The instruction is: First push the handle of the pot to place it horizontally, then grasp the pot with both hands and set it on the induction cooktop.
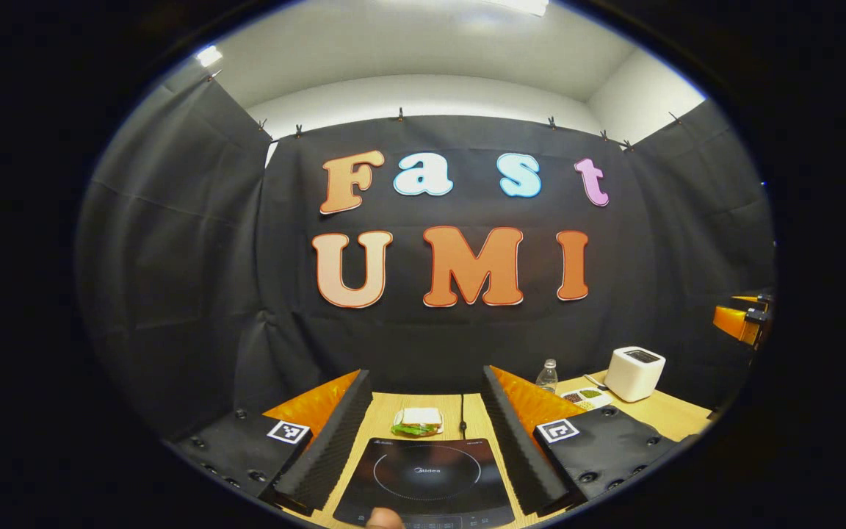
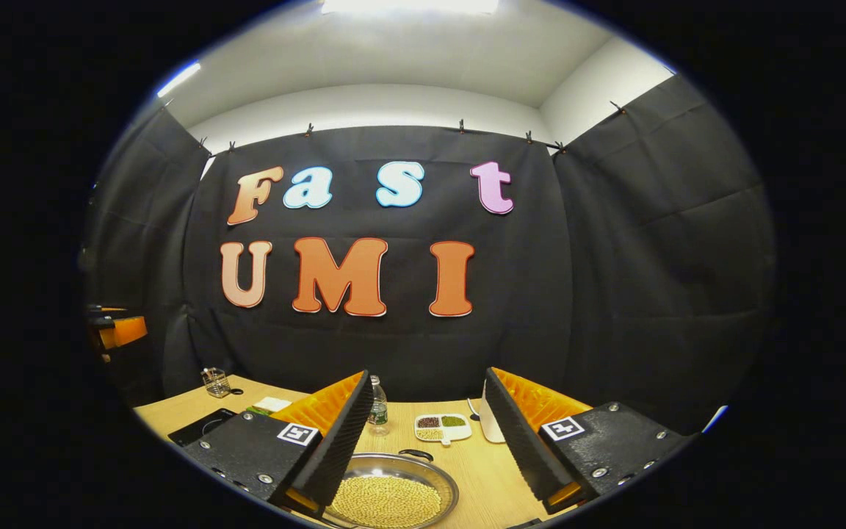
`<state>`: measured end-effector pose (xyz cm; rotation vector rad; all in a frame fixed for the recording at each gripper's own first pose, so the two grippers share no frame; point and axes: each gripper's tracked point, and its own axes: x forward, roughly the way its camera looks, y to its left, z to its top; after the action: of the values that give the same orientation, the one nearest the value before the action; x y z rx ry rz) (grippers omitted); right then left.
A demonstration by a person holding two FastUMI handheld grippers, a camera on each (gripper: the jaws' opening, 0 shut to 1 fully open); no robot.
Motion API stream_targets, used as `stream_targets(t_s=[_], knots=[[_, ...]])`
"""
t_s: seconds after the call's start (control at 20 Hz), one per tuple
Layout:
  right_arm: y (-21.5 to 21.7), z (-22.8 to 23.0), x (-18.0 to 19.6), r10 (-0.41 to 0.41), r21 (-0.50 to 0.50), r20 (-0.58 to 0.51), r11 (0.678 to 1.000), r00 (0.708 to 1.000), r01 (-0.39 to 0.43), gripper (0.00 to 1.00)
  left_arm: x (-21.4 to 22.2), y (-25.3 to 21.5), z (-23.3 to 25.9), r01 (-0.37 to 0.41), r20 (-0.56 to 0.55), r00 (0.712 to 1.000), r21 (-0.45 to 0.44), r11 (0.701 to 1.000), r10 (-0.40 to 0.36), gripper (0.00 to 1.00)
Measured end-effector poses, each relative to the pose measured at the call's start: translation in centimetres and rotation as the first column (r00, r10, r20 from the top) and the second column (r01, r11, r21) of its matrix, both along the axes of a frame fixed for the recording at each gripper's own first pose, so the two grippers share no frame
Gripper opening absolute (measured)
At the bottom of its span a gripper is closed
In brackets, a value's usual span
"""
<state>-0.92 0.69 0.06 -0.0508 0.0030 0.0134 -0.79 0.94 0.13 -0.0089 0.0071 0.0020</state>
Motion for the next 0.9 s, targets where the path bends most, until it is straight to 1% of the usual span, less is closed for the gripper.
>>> stream_targets(t_s=[0.1,0.15,0.2,0.3,0.35,0.4,0.45,0.5,0.55,0.6,0.65,0.7,0.75,0.85,0.9], knots=[[0.2,-0.3,-0.2,0.004,-0.010,-0.003,1.000,1.000,-0.004,0.93,-0.3,0.4,0.1,-0.008,0.007,1.000,0.006,1.000,0.008,0.97],[0.3,-0.4,-0.3,0.006,-0.015,-0.005,1.000,1.000,-0.006,0.87,-0.4,0.5,0.0,-0.011,0.009,1.000,0.007,1.000,0.011,0.96],[0.6,-0.7,-0.2,0.011,-0.020,-0.009,1.000,1.000,-0.011,0.89,-0.6,0.5,0.1,-0.012,0.011,1.000,0.007,1.000,0.012,0.96],[0.9,-1.6,-0.5,0.027,-0.030,-0.032,0.999,0.999,-0.027,0.72,-0.9,0.7,0.1,-0.015,0.012,1.000,0.007,1.000,0.015,0.97],[1.1,-2.0,-0.5,0.034,-0.031,-0.039,0.999,0.999,-0.035,0.67,-1.0,0.8,0.0,-0.017,0.012,1.000,0.008,1.000,0.017,0.96],[1.1,-2.3,-0.6,0.036,-0.027,-0.043,0.999,0.998,-0.038,0.58,-1.1,0.9,0.1,-0.019,0.013,1.000,0.009,1.000,0.019,0.96],[1.1,-2.6,-0.7,0.038,-0.023,-0.048,0.999,0.998,-0.039,0.42,-1.3,1.0,0.0,-0.022,0.013,1.000,0.008,1.000,0.022,0.97],[1.2,-3.1,-0.9,0.042,-0.018,-0.053,0.999,0.998,-0.043,0.41,-1.4,1.1,0.1,-0.025,0.013,1.000,0.006,1.000,0.025,0.96],[1.3,-3.5,-1.0,0.045,-0.016,-0.061,0.999,0.997,-0.046,0.32,-1.5,1.2,0.1,-0.026,0.013,1.000,0.004,1.000,0.026,0.96],[1.4,-4.0,-1.1,0.048,-0.016,-0.069,0.999,0.996,-0.049,0.28,-1.6,1.3,0.1,-0.025,0.013,1.000,0.004,1.000,0.025,0.96],[1.4,-4.4,-1.3,0.050,-0.018,-0.076,0.999,0.996,-0.052,0.20,-1.8,1.4,0.1,-0.025,0.014,1.000,0.004,1.000,0.025,0.97],[1.4,-5.0,-1.5,0.051,-0.016,-0.082,0.998,0.995,-0.053,0.16,-1.9,1.4,0.2,-0.025,0.018,1.000,0.001,1.000,0.025,0.96],[1.3,-5.6,-1.7,0.047,-0.011,-0.088,0.999,0.995,-0.049,0.11,-2.0,1.3,0.3,-0.024,0.020,1.000,-0.002,1.000,0.024,0.97],[1.1,-7.3,-2.2,0.041,0.003,-0.112,0.999,0.993,-0.041,0.03,-2.4,1.5,0.4,-0.023,0.026,0.999,-0.004,1.000,0.023,0.96],[1.2,-8.2,-2.3,0.041,0.014,-0.126,0.999,0.991,-0.040,0.01,-2.5,1.6,0.5,-0.025,0.028,0.999,-0.002,1.000,0.025,0.96]])
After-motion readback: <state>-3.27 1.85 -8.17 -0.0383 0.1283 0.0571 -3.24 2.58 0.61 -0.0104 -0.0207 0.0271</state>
